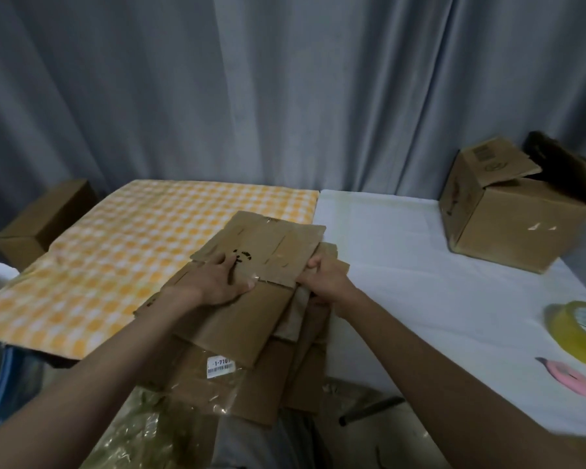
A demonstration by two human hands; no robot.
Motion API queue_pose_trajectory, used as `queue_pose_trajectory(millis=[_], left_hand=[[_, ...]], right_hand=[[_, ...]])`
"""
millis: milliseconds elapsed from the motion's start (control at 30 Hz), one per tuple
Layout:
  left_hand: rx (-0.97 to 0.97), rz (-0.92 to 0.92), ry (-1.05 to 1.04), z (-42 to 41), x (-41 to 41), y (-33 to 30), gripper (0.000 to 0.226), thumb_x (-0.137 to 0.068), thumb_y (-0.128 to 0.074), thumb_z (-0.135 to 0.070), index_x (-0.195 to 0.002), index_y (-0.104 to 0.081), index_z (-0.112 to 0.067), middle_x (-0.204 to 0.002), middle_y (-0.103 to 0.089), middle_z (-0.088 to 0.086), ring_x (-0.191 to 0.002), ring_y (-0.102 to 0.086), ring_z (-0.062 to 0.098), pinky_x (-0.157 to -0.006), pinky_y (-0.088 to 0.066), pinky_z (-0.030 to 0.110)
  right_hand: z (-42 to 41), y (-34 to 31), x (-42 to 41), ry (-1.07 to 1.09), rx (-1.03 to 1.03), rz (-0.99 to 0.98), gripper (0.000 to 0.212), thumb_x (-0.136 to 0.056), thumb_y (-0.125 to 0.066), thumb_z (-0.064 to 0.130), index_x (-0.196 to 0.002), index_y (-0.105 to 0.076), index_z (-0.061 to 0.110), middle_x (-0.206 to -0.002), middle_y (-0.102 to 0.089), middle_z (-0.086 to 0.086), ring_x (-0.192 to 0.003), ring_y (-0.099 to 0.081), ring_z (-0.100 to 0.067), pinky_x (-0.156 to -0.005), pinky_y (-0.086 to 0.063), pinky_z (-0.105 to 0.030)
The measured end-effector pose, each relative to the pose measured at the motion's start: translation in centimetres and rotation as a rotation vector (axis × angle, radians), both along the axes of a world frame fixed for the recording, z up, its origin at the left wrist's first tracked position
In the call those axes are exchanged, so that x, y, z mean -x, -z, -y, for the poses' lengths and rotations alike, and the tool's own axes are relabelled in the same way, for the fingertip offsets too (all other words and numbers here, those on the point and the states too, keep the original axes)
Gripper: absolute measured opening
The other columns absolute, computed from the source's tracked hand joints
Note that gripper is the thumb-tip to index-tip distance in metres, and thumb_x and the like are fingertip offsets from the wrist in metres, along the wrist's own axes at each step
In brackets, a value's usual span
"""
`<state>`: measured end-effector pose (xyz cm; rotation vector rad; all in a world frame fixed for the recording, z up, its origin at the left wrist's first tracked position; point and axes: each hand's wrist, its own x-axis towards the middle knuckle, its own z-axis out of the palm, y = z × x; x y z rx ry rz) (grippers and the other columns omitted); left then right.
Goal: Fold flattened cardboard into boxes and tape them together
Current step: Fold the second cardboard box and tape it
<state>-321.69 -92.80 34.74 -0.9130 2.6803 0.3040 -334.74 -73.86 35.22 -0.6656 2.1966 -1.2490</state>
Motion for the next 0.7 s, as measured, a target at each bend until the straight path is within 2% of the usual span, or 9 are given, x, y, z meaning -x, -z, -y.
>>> queue_pose_trajectory(millis=[133, 233, 300, 333, 400, 433, 467, 600, 700], left_hand=[[-0.005, -0.025, -0.011, -0.2, 1.1, -0.2, 0.089, -0.088, -0.032, -0.078, -0.158, -0.008, -0.030, -0.166, -0.001, -0.001, -0.152, -0.006, 0.027, -0.120, -0.015, 0.045], [0.021, -0.059, -0.019, -1.0, 1.5, -0.7, 0.083, -0.089, -0.032, -0.076, -0.157, -0.016, -0.031, -0.165, -0.008, -0.002, -0.151, -0.011, 0.027, -0.119, -0.019, 0.047], [0.097, -0.171, -0.006, -2.2, 2.0, -1.5, 0.077, -0.089, -0.038, -0.073, -0.150, -0.036, -0.026, -0.160, -0.026, 0.005, -0.146, -0.023, 0.031, -0.118, -0.024, 0.049], [0.122, -0.253, 0.009, -2.9, 2.5, -2.1, 0.074, -0.087, -0.041, -0.074, -0.141, -0.049, -0.024, -0.149, -0.041, 0.008, -0.138, -0.036, 0.032, -0.112, -0.033, 0.049], [0.081, -0.414, 0.045, -4.7, 3.4, -3.6, 0.073, -0.074, -0.046, -0.084, -0.111, -0.064, -0.023, -0.111, -0.063, 0.005, -0.103, -0.060, 0.024, -0.083, -0.050, 0.040], [0.068, -0.464, 0.074, -5.7, 3.9, -4.4, 0.072, -0.068, -0.048, -0.086, -0.100, -0.065, -0.024, -0.096, -0.065, 0.001, -0.087, -0.062, 0.020, -0.070, -0.050, 0.035], [0.099, -0.491, 0.117, -6.5, 4.5, -5.0, 0.069, -0.067, -0.051, -0.084, -0.097, -0.064, -0.024, -0.091, -0.065, -0.001, -0.081, -0.062, 0.019, -0.067, -0.050, 0.034], [0.311, -0.563, 0.240, -8.5, 6.6, -6.8, 0.033, -0.093, -0.055, -0.046, -0.103, -0.066, -0.016, -0.103, -0.068, 0.010, -0.095, -0.063, 0.033, -0.079, -0.052, 0.041], [0.375, -0.631, 0.277, -8.5, 7.4, -8.2, 0.026, -0.100, -0.045, -0.026, -0.090, -0.062, -0.010, -0.099, -0.064, 0.013, -0.089, -0.060, 0.036, -0.077, -0.050, 0.045]], right_hand=[[2.0, -0.9, 0.6, 0.151, 0.001, 0.020, 0.028, -0.088, -0.068, 0.022, -0.064, -0.054, 0.017, -0.088, -0.063, -0.007, -0.094, -0.061, -0.025, -0.083, -0.050, -0.036], [2.8, -1.5, 0.4, 0.175, 0.125, 0.153, 0.023, -0.090, -0.067, 0.025, -0.071, -0.062, 0.015, -0.080, -0.067, -0.001, -0.082, -0.064, -0.018, -0.076, -0.052, -0.032], [2.9, -1.9, 0.3, 0.186, 0.191, 0.211, 0.018, -0.096, -0.060, 0.021, -0.079, -0.063, 0.014, -0.081, -0.072, -0.004, -0.079, -0.071, -0.015, -0.076, -0.056, -0.031], [2.9, -2.2, 0.2, 0.184, 0.239, 0.266, 0.015, -0.098, -0.057, 0.018, -0.085, -0.063, 0.012, -0.082, -0.073, -0.006, -0.080, -0.074, -0.017, -0.076, -0.058, -0.031], [2.4, -2.5, 0.2, 0.193, 0.323, 0.351, 0.007, -0.098, -0.056, 0.013, -0.091, -0.058, 0.011, -0.082, -0.072, -0.010, -0.084, -0.075, -0.025, -0.075, -0.059, -0.033], [2.1, -2.7, 0.3, 0.214, 0.338, 0.343, 0.005, -0.096, -0.058, 0.012, -0.092, -0.055, 0.014, -0.084, -0.071, -0.013, -0.085, -0.073, -0.027, -0.074, -0.058, -0.035], [1.6, -2.8, 0.6, 0.227, 0.342, 0.327, 0.009, -0.093, -0.061, 0.012, -0.095, -0.054, 0.017, -0.091, -0.070, -0.015, -0.084, -0.071, -0.026, -0.074, -0.059, -0.036], [-0.5, -3.0, 1.6, 0.222, 0.426, 0.339, 0.010, -0.099, -0.057, 0.017, -0.108, -0.057, 0.012, -0.101, -0.072, -0.012, -0.081, -0.068, -0.017, -0.066, -0.055, -0.024], [-2.1, -2.2, 3.4, 0.379, 0.295, 0.204, 0.021, -0.094, -0.060, 0.024, -0.105, -0.061, 0.006, -0.107, -0.067, -0.012, -0.096, -0.063, -0.023, -0.070, -0.052, -0.030]])
